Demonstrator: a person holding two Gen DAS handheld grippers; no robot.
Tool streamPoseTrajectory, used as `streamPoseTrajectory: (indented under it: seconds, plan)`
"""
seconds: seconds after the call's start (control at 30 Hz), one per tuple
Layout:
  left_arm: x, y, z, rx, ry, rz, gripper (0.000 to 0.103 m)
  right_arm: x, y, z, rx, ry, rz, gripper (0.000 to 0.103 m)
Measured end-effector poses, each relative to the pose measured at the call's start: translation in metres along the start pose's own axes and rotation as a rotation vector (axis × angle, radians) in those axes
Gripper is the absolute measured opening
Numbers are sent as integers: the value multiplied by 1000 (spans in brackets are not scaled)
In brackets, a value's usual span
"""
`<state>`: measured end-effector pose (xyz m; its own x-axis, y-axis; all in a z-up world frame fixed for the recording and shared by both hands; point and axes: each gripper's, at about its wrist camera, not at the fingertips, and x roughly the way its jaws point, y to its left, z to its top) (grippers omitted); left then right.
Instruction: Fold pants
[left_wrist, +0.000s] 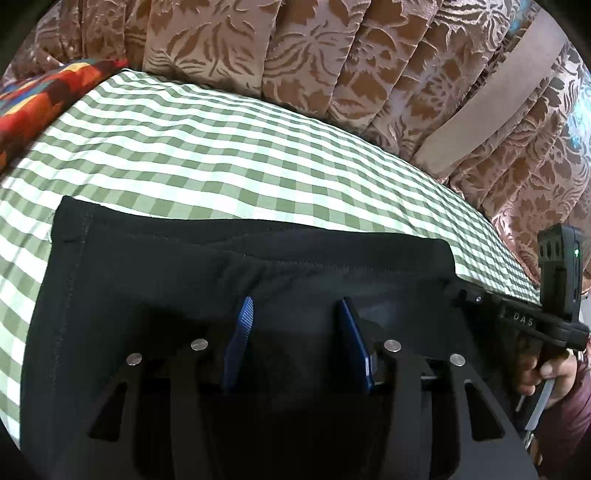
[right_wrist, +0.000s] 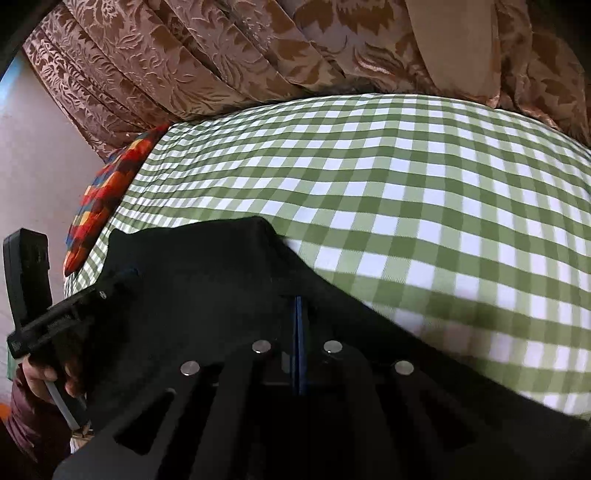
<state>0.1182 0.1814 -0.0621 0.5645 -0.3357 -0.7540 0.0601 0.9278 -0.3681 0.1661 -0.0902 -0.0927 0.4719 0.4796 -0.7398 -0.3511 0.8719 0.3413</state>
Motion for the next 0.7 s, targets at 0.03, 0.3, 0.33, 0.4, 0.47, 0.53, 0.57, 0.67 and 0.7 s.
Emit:
streamPoseTrajectory:
  seconds: [0.03,0.3,0.33,0.4,0.47,0.53,0.57,0.67,0.7]
  plan:
    - [-5,1,1,-14,-5,-7,50,-10,3,-3,-3,-11,-6,12]
    - [-112,79,-22,-324,-232,-8,57,-70,33,-50,-64,-68,35,42]
    - [-128,96,-33,-374,-254,2,57,-72,35,-54,-65,-67,40,42]
    - [-150,122,-52,-450,-270,15,57,-75,40,-69,-68,-58,46,49]
    - [-169,145,-77,-520,-275,30,57,-73,43,-81,-64,-45,49,49]
    - [-176,157,-94,-565,-267,29,57,-67,42,-90,-50,-21,47,51]
    - [-176,160,-101,-592,-257,19,57,-64,41,-92,-44,-17,41,51]
    - [-170,164,-121,-651,-227,-51,60,-63,38,-99,-16,-23,56,57]
    - [-167,161,-122,-647,-219,-60,60,-62,36,-99,-5,-23,71,62]
